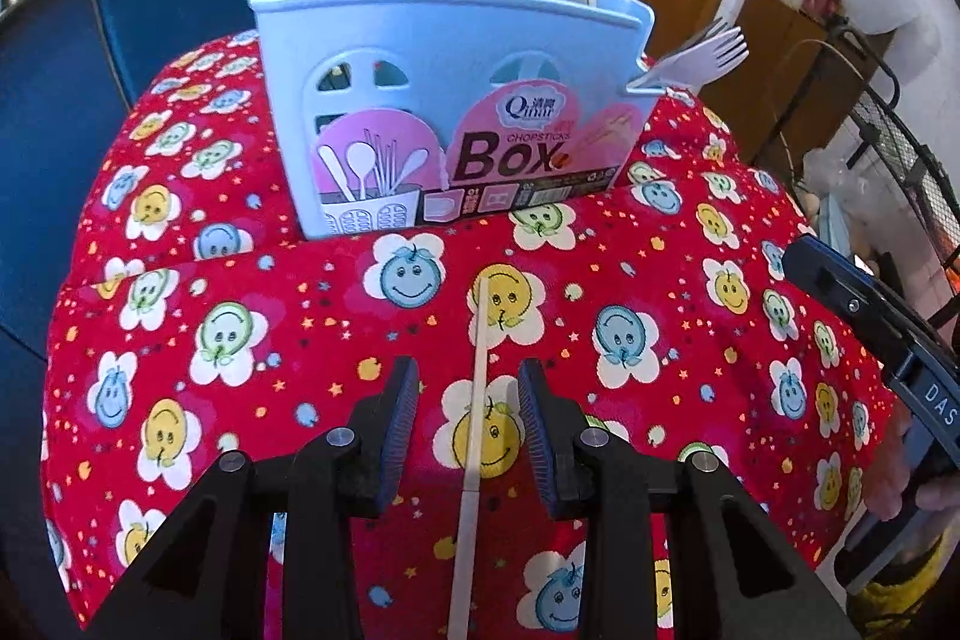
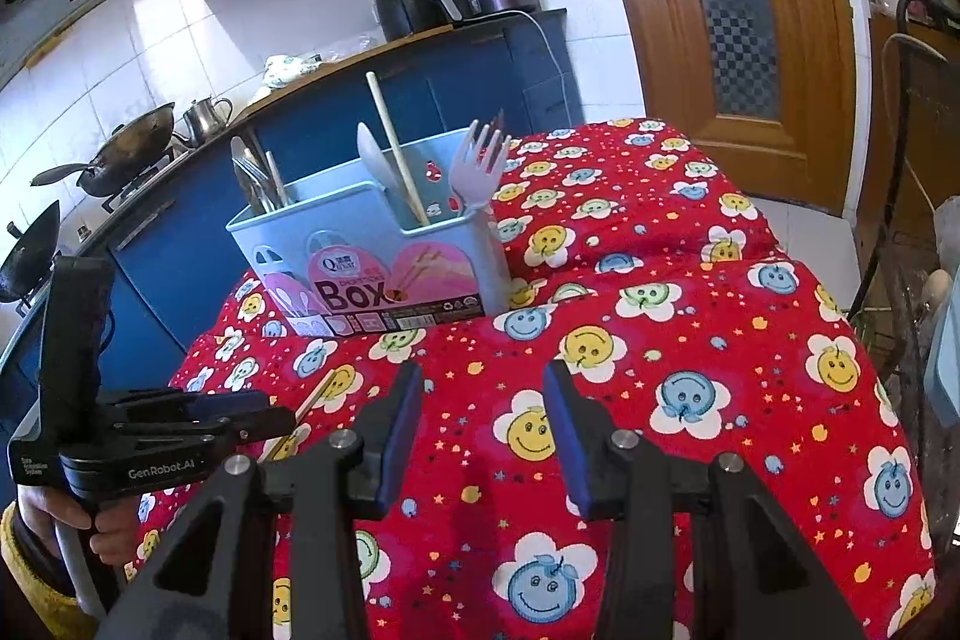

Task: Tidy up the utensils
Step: 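Carry a wooden chopstick in the left tool toward the blue box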

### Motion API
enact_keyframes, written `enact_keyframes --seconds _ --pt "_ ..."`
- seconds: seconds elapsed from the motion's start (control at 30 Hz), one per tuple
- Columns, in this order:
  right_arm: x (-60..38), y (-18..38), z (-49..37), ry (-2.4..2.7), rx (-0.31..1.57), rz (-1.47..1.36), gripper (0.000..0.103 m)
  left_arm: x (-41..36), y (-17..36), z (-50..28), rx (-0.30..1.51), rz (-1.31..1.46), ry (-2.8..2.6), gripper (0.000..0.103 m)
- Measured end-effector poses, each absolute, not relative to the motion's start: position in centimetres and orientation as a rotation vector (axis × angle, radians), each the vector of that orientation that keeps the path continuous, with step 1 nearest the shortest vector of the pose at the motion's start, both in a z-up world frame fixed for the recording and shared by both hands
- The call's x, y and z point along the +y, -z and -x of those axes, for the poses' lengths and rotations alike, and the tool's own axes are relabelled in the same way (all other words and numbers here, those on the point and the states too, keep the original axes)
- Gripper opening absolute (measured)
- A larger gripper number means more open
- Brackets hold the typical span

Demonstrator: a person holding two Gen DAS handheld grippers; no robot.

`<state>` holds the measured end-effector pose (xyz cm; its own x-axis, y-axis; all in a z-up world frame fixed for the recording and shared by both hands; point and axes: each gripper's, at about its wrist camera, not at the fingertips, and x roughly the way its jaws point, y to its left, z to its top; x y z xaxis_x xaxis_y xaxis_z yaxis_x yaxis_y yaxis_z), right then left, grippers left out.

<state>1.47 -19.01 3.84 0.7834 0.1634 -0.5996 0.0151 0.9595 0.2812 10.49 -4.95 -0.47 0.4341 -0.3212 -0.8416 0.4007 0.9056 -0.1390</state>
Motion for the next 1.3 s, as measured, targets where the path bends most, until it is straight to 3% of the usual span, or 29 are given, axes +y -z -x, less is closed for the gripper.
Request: enact_keyframes --seconds 0.5,0.77,1.3 --pt "-19.3 -3.6 -1.5 -0.082 0.673 -0.297 0.045 -7.4 1.3 -12.4 1.105 -0.183 0.492 0.005" --pt "-19.4 -3.7 -1.3 -0.084 0.667 -0.308 0.045 -5.8 0.8 -12.1 1.067 -0.061 0.486 0.004" --pt "-19.4 -4.8 -0.5 -0.089 0.614 -0.320 0.045 -3.3 -5.4 -7.3 0.722 0.069 0.471 0.003"
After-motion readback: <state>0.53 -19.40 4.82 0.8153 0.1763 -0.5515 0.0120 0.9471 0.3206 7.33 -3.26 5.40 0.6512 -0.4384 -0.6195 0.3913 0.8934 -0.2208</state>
